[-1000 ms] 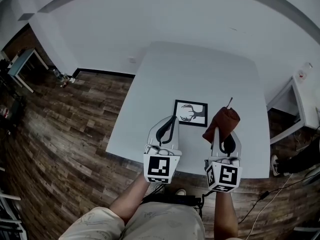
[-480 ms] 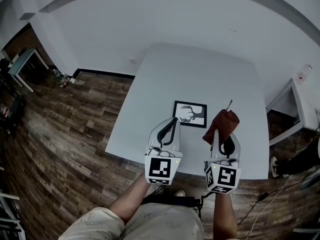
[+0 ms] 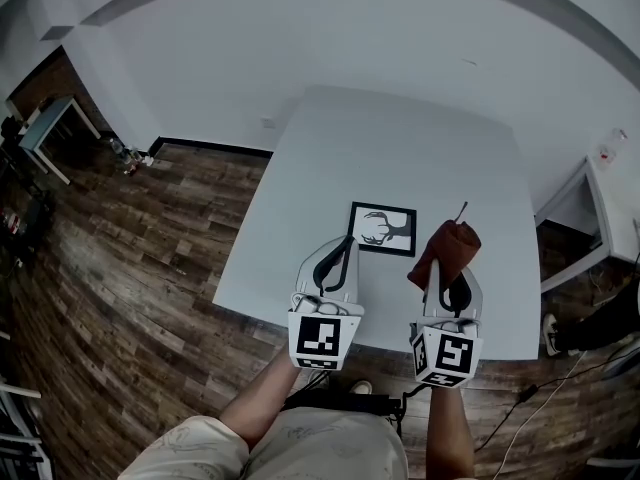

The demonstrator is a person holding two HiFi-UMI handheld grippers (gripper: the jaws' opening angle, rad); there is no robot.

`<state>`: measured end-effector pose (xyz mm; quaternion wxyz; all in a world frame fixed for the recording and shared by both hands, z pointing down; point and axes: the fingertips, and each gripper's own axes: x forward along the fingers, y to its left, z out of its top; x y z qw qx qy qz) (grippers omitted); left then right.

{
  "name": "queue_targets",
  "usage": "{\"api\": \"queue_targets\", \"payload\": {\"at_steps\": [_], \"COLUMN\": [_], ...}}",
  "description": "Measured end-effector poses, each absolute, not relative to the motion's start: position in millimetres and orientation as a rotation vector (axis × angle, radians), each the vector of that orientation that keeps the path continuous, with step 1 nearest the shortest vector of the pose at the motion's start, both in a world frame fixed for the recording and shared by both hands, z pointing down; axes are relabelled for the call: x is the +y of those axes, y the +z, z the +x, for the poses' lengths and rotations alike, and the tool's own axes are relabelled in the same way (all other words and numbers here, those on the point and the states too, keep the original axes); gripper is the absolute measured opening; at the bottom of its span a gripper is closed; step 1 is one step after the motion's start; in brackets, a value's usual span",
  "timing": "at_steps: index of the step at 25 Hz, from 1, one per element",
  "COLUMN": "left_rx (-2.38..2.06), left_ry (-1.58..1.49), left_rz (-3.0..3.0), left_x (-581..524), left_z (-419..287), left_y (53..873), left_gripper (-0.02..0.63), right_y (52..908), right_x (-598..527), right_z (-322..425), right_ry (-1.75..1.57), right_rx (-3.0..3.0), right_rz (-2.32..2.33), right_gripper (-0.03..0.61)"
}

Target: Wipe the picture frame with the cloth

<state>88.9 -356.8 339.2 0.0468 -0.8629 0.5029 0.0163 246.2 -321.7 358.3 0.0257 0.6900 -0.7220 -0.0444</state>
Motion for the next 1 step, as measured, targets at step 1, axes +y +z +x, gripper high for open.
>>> {"api": "queue_targets", "payload": {"at_steps": [1], "left_rx": [1.539], "left_ry": [0.044], "left_rz": [-2.637], "left_x": [-357.1], "left_z": [88.3], "left_y": [339.6], "left_gripper": [0.0], "right_y": [359.0], "right_x": [-322.0], "right_z": [245.9], "right_ry": [-0.137], "right_rx": [-2.232], "right_rz": [2.131], "right_gripper": [0.103]}}
